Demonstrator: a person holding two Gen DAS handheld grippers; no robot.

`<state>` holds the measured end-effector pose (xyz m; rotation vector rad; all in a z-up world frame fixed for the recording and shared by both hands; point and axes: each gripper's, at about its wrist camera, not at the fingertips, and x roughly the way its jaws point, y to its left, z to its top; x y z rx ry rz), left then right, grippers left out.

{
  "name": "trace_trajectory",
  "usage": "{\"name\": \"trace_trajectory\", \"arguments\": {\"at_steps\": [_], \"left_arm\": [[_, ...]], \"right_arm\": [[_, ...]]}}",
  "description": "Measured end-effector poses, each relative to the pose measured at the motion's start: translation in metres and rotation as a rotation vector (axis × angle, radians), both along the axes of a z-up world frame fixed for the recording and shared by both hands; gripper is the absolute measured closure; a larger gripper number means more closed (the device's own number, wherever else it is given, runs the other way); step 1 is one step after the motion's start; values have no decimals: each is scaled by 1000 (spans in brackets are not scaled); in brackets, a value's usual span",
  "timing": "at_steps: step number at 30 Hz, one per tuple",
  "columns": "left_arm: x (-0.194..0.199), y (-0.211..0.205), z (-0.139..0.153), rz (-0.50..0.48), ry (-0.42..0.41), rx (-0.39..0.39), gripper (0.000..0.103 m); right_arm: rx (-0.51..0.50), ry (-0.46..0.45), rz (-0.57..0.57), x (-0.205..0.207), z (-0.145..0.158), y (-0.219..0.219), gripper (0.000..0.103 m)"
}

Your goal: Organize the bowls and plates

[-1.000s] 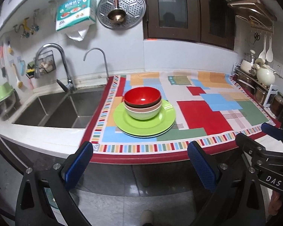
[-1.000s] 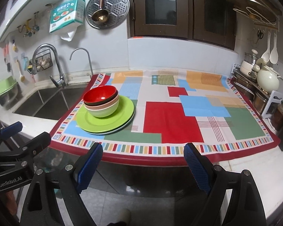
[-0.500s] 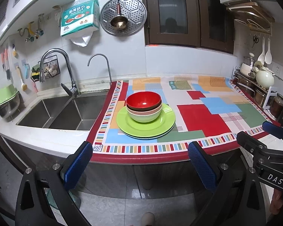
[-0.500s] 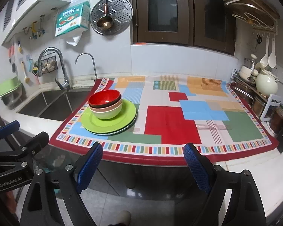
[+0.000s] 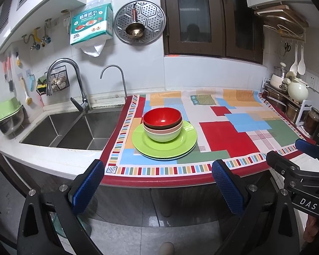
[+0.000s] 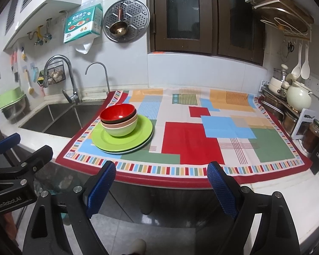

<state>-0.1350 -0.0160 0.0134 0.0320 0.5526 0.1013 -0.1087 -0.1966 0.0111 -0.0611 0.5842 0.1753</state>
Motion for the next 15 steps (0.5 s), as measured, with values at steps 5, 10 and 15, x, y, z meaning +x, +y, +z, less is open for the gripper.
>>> {"name": "trace_trajectory", "arguments": {"at_steps": [5,10,15], "left_arm": [[0,0,0,3,-1,3,0],[0,0,0,2,-1,3,0],[-1,-1,0,4,-3,0,0]], "right_arm": [[1,-5,-2,-2,1,0,15],[1,-7,-3,-2,1,0,15],[2,-9,-3,-1,3,-1,15]]}}
